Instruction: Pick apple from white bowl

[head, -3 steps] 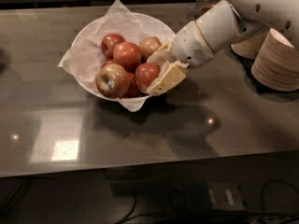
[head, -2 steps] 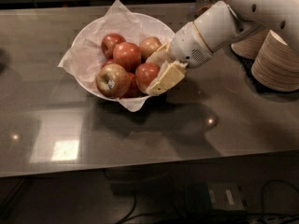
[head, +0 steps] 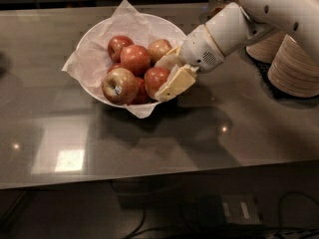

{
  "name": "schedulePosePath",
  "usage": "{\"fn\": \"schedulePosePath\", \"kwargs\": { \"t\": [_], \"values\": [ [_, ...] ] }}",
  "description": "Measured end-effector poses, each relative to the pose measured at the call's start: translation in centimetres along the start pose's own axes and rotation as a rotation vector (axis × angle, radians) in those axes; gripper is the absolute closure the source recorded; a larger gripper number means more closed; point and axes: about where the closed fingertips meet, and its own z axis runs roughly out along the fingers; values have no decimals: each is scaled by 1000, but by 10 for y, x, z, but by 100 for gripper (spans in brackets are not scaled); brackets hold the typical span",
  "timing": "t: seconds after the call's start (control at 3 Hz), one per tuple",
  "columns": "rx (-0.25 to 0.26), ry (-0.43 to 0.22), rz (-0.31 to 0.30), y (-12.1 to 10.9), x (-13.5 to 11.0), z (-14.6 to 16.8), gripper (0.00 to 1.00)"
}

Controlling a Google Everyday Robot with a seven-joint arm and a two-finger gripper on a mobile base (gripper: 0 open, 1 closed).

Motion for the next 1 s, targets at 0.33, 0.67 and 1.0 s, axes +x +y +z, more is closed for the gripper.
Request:
{"fn": "schedulePosePath", "kwargs": {
  "t": [0.33, 0.67, 1.0],
  "values": [
    [0, 0, 0, 0, 0, 0, 71],
    [0, 0, 0, 0, 0, 0, 94],
    [0, 0, 0, 0, 0, 0, 100]
  ]
}}
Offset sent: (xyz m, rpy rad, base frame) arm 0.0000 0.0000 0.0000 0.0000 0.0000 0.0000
